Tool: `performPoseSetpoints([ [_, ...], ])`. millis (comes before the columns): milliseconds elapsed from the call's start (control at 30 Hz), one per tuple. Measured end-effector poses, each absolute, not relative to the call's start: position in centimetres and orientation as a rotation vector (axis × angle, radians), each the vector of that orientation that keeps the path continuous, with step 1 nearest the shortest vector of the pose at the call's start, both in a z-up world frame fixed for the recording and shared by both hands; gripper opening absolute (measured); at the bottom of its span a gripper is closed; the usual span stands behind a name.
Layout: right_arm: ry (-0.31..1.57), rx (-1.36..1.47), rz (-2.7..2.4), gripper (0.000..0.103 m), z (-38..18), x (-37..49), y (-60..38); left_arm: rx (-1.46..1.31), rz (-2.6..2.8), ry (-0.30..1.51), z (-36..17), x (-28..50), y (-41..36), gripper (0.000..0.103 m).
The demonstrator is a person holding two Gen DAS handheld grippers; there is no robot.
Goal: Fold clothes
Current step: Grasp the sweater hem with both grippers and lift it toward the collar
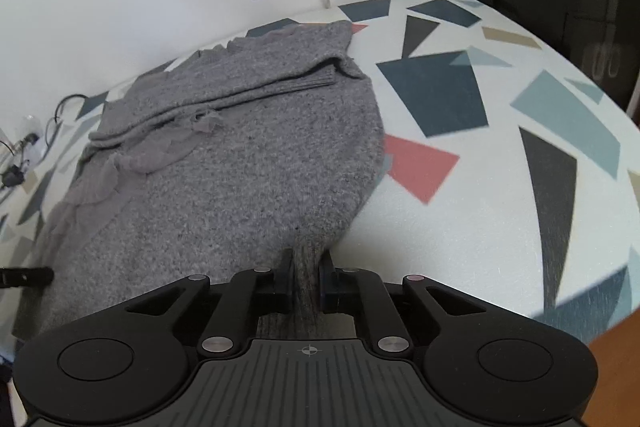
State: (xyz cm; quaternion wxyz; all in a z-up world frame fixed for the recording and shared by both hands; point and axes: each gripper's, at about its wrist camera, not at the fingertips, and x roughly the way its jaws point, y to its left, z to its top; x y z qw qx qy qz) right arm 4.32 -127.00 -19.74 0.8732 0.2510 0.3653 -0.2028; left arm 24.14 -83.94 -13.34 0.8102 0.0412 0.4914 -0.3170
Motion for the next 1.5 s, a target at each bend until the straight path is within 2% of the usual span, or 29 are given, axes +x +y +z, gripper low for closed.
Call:
performPoseSetpoints([
  [233, 0.714, 0.629, -0.403, 0.009, -19.1, 1.0, -126.4, 0.046, -0.692, 1.013, -12.2, 21.4, -81.1, 0.011],
  [800, 0.478, 0.785, -0.338, 0.009, -12.8, -3.9, -123.7, -0.176, -0.740, 0.922, -6.7, 19.0, -75.4, 0.009],
  [1000, 0.452, 0.835, -0.353, 0.009, -12.6, -4.2, -123.9, -0.188, -0.724, 0.946, -7.4, 19.7, -75.5, 0.009],
  [1200, 0.447, 0.868, -0.334, 0.009, -12.3, -3.4, -124.4, -0.214, -0.753, 0.902, -5.7, 21.2, -76.7, 0.009],
  [1500, 0.348, 0.863, -0.299, 0.009, -8.8, 2.7, -128.8, -0.294, -0.687, 0.824, -3.6, 27.7, -79.4, 0.008],
])
